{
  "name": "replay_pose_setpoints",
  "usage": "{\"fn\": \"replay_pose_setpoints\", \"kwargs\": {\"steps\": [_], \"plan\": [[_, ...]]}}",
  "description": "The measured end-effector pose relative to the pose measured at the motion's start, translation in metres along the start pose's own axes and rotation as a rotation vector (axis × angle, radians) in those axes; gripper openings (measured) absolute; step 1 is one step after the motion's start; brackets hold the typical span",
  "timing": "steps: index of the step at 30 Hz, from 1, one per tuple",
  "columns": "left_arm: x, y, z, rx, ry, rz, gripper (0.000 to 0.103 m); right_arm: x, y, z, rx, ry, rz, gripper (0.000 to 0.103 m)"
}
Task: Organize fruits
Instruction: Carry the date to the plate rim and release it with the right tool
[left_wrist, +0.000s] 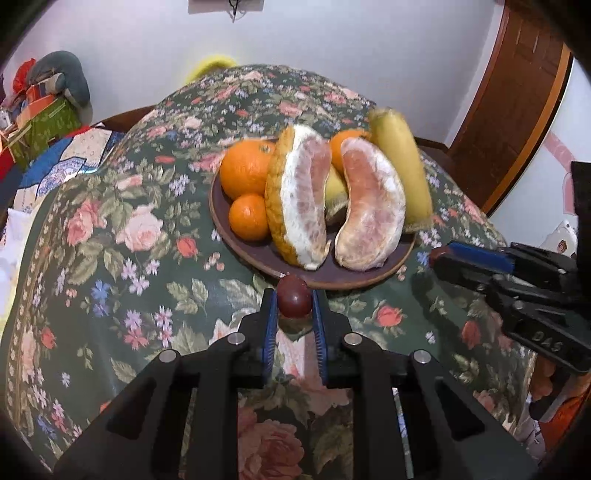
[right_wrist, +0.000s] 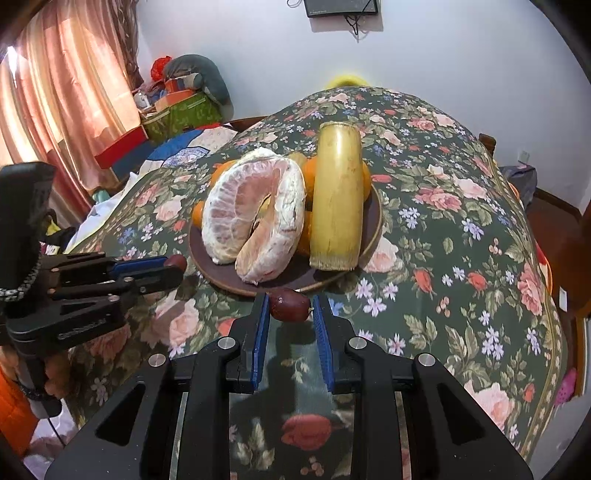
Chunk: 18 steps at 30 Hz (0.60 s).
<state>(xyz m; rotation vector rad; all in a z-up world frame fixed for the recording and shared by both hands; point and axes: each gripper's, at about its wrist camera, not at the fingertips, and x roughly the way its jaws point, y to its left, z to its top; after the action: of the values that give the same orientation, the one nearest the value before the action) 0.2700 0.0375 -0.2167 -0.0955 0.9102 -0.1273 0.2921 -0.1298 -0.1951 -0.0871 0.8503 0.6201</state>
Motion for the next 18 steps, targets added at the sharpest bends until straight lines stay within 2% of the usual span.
{"fn": "replay_pose_setpoints", "kwargs": {"steps": [6,18], "plan": [[0.004,-0.006,0.012,0.011,-0.014,-0.021,0.019,0.011,0.000,0.009,-0.002,-0.003,0.001,0.022],[0.024,-0.018,0.017,0.048,0.012,-0.036,0.019,0.023,0.002,0.010,-0.031,0.005,0.006,0.022]]}}
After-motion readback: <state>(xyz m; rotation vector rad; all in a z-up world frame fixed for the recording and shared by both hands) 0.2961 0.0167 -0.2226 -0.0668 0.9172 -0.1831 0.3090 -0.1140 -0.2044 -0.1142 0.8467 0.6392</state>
